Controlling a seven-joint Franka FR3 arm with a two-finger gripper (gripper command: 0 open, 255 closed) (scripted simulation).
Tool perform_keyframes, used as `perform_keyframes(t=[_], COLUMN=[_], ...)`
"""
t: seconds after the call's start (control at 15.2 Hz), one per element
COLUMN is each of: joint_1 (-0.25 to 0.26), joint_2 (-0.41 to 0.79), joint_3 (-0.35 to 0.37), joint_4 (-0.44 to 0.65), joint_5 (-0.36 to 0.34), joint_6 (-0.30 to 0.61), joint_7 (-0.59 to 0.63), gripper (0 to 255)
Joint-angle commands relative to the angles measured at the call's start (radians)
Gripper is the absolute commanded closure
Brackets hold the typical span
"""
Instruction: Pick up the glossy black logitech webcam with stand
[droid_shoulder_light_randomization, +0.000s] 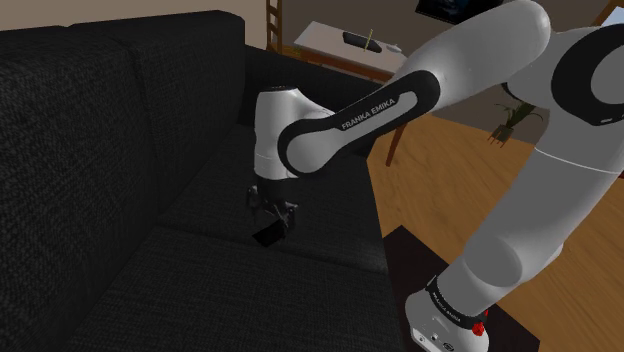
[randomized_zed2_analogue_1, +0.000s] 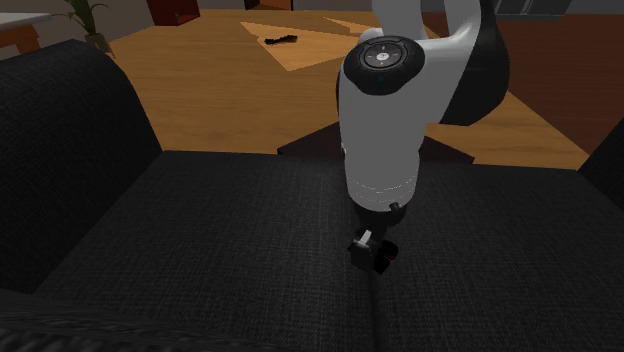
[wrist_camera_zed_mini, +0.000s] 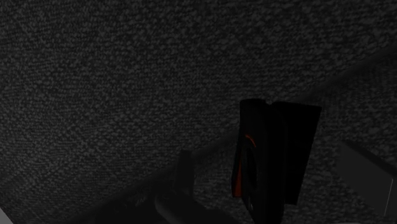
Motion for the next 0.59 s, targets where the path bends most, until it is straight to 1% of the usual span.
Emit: perform_keyframes(t=[0.0,0.07,0.13,0.53], joint_1=[0.005,0.005,0.007,0.007], joint_2=[0.018,0.018,0.023,0.022], joint_3=[-0.006,-0.006,-0.008,-0.007], joint_4=[-0.005,-0.005,-0.001,0.0], joint_5=[-0.016,-0.016,-0.02,-0.019], joint_6=[0.018,0.018,0.018,0.017], joint_7=[0.009,0.008,0.012,0.012], gripper=[0,0,255,255])
